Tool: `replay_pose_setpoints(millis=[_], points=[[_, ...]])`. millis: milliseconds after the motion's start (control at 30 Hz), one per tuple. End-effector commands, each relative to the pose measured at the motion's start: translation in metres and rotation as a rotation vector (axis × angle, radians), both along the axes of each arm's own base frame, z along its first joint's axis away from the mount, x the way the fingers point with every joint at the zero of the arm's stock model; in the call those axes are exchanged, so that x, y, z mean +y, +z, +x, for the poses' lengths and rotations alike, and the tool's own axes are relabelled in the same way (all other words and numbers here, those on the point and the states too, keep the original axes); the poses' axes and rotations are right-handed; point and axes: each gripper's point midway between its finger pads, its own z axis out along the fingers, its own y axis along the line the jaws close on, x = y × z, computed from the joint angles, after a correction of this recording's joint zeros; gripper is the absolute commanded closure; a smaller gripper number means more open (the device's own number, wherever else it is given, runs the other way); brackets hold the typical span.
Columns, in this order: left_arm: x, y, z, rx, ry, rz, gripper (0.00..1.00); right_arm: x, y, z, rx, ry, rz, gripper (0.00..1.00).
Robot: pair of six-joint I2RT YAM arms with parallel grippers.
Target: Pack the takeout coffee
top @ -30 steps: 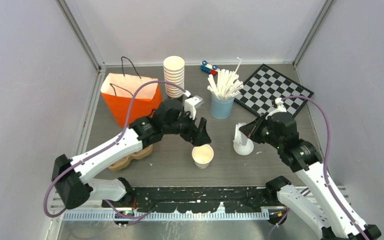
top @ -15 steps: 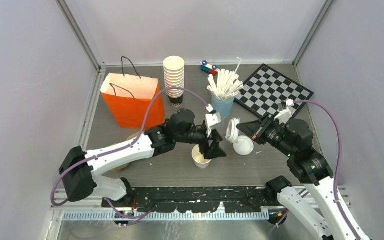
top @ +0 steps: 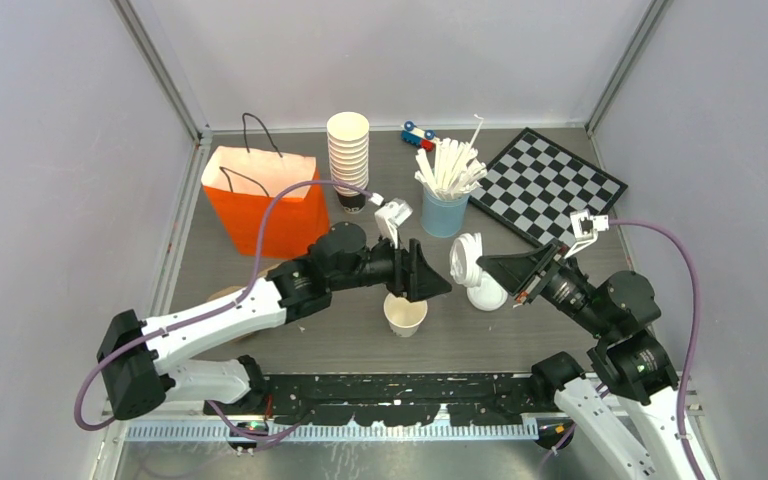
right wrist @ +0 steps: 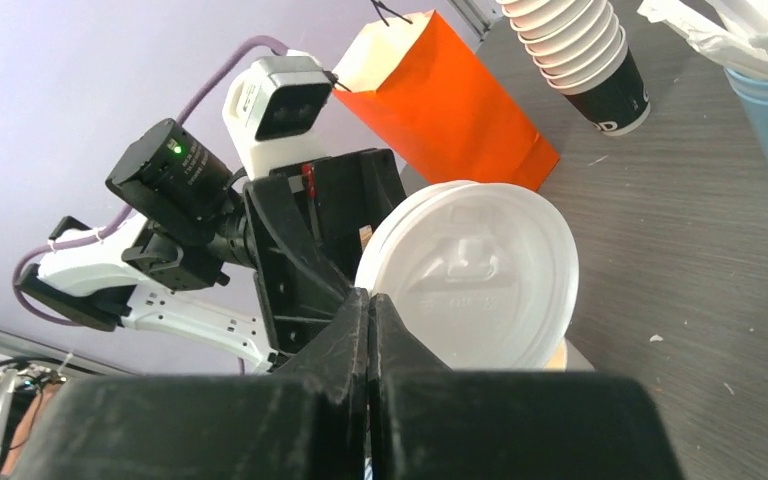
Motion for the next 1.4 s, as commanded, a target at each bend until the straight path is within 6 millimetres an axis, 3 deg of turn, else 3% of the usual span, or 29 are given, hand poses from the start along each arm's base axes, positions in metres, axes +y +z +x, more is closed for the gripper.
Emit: replay_pose_setpoints(millis=[0,100,367,567,1167,1367], points=[[-0.006,0.043,0.004,0.251,0.108,-0.247,0.35,0.002,0.015,-0.002,-0.13,0.026,-0.015,1.0],[-0.005,0.056,0.002,0.258,0.098,-0.348,0.34,0.002,0.015,-0.001,-0.133,0.022,-0.021,1.0],[-0.001,0.044,0.022,0.18,0.188,-0.305,0.32,0.004,0.014,-0.001,-0.126,0.035,-0.004,1.0],[-0.001,0.061,0.031,0.206,0.208,-0.419,0.38,0.006,0.013,-0.001,-0.117,0.044,-0.005,1.0],[-0.006,0.036,0.045,0.172,0.24,-0.378,0.53,0.007,0.013,0.003,-0.11,0.041,0.006,1.0],[-0.01,0.037,0.047,0.163,0.215,-0.404,0.53,0.009,0.014,0.002,-0.109,0.051,0.012,1.0]])
